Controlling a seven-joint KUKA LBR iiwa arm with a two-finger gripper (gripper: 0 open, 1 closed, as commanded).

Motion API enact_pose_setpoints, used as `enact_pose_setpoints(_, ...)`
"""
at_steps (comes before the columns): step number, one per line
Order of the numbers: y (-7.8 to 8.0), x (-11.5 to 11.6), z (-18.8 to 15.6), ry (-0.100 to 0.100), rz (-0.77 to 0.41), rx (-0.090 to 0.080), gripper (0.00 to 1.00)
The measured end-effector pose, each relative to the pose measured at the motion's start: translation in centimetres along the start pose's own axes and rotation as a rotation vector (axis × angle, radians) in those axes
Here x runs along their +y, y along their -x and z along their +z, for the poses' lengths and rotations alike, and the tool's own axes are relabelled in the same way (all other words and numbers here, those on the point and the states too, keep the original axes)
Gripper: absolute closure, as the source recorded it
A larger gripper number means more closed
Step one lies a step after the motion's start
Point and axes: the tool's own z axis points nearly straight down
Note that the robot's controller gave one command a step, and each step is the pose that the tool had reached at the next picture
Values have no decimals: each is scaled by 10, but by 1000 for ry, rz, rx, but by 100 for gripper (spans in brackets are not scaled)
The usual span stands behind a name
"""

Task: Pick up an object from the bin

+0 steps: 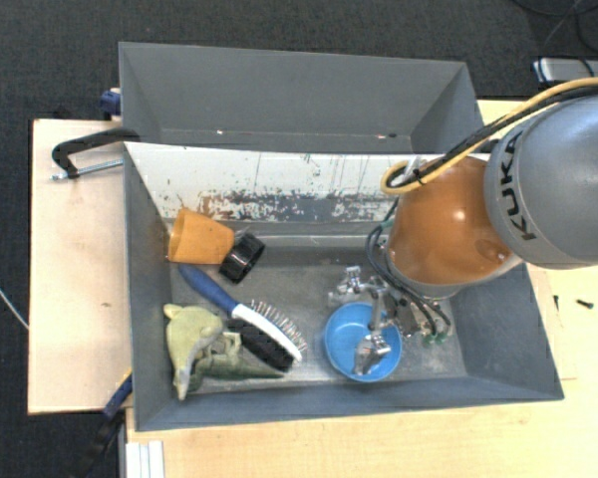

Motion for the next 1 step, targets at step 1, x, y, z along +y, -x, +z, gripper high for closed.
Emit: enact_pose_setpoints(1, 3, 0, 35, -1, -29, -1, 0)
